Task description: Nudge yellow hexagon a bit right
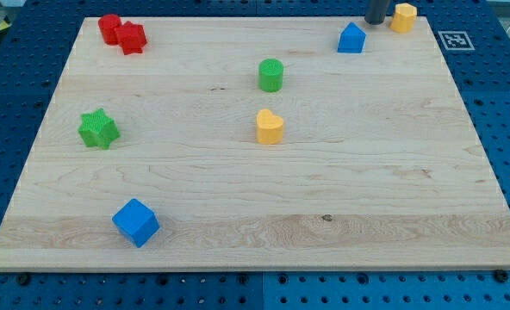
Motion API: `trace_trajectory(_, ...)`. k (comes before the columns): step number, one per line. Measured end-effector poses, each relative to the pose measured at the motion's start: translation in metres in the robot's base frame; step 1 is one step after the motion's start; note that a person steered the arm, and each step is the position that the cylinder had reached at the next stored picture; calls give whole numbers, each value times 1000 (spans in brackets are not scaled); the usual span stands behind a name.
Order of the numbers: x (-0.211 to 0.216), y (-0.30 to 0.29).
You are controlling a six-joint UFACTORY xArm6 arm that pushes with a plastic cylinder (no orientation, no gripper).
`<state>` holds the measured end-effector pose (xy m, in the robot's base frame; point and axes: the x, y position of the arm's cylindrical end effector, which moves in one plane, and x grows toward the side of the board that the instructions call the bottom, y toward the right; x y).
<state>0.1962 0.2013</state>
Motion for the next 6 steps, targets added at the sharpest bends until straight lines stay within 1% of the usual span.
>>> trace_trajectory(3,-5,2)
trace_trajectory(5,-5,29)
trace_trajectory(6,-4,32)
